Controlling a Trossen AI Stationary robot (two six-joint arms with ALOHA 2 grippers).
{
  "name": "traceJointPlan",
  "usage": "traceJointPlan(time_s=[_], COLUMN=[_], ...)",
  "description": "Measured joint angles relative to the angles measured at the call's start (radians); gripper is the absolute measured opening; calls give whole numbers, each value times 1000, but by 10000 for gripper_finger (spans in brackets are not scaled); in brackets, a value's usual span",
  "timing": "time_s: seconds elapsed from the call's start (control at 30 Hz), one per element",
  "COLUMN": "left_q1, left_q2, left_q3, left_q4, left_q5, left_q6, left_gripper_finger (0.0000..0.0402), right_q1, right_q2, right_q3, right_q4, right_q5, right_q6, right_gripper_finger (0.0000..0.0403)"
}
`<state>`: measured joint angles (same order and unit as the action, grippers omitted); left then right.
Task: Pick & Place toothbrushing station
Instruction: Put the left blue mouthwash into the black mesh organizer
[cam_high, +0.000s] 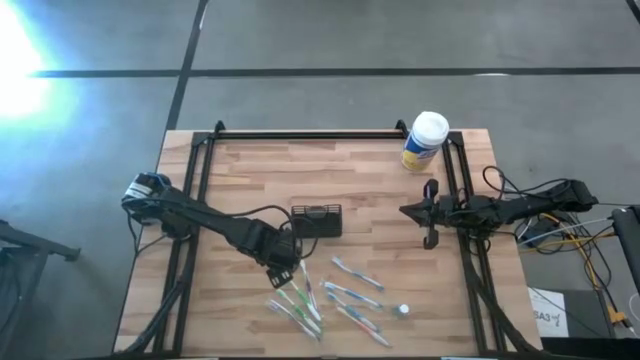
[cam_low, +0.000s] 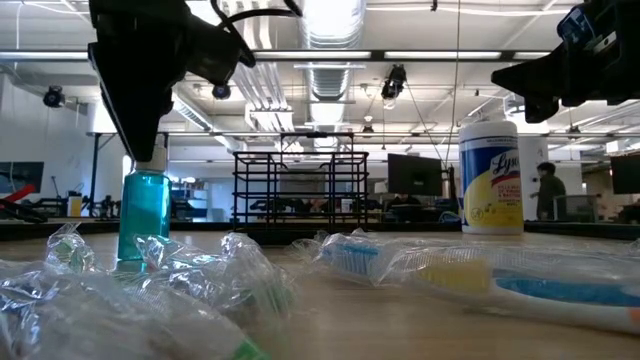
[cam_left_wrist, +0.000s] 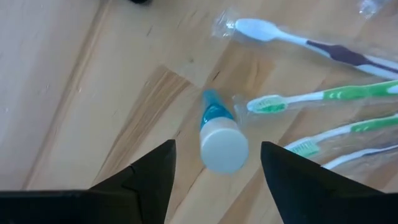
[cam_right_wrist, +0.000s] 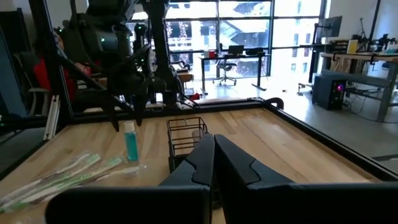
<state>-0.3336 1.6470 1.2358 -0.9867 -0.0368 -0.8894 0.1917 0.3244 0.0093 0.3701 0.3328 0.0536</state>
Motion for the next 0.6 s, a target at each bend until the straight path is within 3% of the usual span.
traceJointPlan(time_s=[0.6], left_q1=[0], left_q2=[0], left_q3=[0], left_q4=[29], left_q5=[-18], left_q6=[28], left_gripper_finger=[238], right_q1=[0], right_q2=[0], right_q3=[0], right_q4=[0], right_q5=[0], right_q6=[-5], right_gripper_finger=[8])
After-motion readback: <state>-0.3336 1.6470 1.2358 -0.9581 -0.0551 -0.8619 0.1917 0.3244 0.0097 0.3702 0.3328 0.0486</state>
